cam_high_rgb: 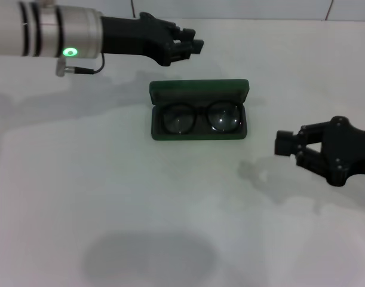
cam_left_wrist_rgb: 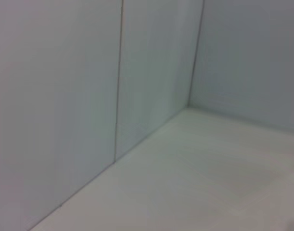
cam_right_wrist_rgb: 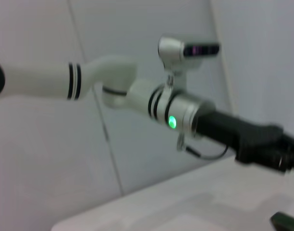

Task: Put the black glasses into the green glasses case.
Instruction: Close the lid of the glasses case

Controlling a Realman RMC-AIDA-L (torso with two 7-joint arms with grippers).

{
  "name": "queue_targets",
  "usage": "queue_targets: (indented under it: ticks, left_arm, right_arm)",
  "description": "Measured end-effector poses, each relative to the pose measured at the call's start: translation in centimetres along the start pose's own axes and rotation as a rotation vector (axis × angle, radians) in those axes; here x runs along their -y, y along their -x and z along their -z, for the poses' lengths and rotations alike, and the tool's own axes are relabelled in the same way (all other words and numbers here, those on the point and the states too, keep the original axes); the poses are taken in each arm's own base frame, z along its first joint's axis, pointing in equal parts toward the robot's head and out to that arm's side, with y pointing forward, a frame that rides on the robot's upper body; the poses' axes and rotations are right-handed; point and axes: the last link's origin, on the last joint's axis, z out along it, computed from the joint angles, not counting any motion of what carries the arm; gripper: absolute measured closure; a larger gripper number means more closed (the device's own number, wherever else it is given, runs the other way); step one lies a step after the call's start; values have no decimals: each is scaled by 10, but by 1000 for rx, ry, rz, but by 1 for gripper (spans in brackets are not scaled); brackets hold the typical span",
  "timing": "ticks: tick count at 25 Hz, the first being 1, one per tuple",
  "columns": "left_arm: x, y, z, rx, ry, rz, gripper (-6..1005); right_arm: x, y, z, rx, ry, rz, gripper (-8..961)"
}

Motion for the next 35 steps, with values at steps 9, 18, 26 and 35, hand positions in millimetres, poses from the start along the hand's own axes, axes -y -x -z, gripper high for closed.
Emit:
queue_targets:
  ticks: [9,18,26,35]
  left_arm:
    - [-4,8,-25,81,-45,-20,709]
    - [-18,25,-39,136,-30,-19,712]
    - [-22,32,-44,138,-39,-3,711]
    - [-33,41,-48,143,-4,24,813]
  right_arm:
    - [15,-11,8,80,-76,-30,819]
    - [19,-14,6,84,-83,-56,813]
    - [15,-23,9,90,-89,-93,808]
    - [11,-32,13,94,-96,-119,802]
